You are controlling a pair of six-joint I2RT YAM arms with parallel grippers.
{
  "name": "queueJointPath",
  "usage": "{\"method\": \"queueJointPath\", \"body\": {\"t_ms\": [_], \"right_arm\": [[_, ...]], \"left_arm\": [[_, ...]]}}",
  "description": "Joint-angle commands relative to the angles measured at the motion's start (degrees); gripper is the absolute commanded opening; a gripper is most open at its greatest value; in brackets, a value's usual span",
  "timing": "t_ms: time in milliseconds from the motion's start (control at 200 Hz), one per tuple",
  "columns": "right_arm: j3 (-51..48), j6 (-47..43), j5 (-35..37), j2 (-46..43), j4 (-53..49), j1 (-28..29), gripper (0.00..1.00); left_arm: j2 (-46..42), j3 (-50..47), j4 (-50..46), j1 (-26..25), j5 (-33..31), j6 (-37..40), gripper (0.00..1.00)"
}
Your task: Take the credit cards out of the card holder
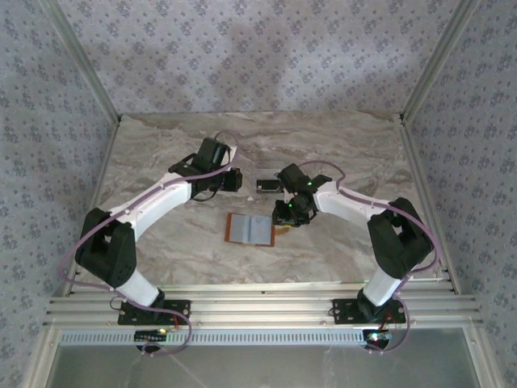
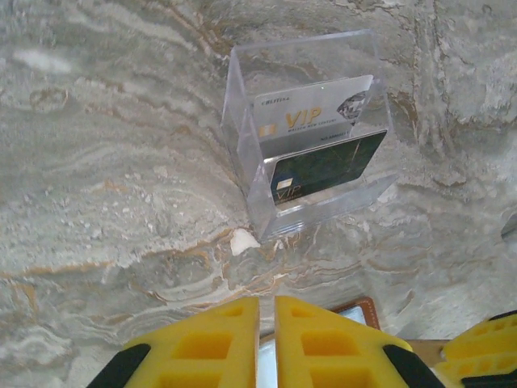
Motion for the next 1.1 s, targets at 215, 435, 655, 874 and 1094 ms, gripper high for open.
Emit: {"method": "queueJointPath", "body": {"t_ms": [215, 435, 655, 874, 1094], "right_arm": [[-0.9, 0.0, -0.8, 2.6, -0.5, 0.4, 0.27], [-2.4, -0.3, -0.4, 3.7, 1.2, 0.3, 0.26], [-3.7, -0.5, 0.8, 4.4, 2.3, -0.1, 0.25], [-5.2, -0.5, 0.8, 4.8, 3.4, -0.7, 0.24], [-5.8, 0.0, 0.6, 5.1, 4.6, -0.8, 0.23]], "left_arm": [[2.4, 0.2, -2.4, -2.5, 6.3, -18.1, 0.17], [5.7, 0.2, -4.2, -7.4, 6.5, -19.0, 0.16], [7.7, -1.8, -2.2, -9.9, 8.7, -21.6, 0.15], [10.0, -2.0, -3.5, -12.3, 9.5, -22.5, 0.12], [12.4, -2.1, -2.4, -14.1, 11.2, -23.1, 0.10]]}}
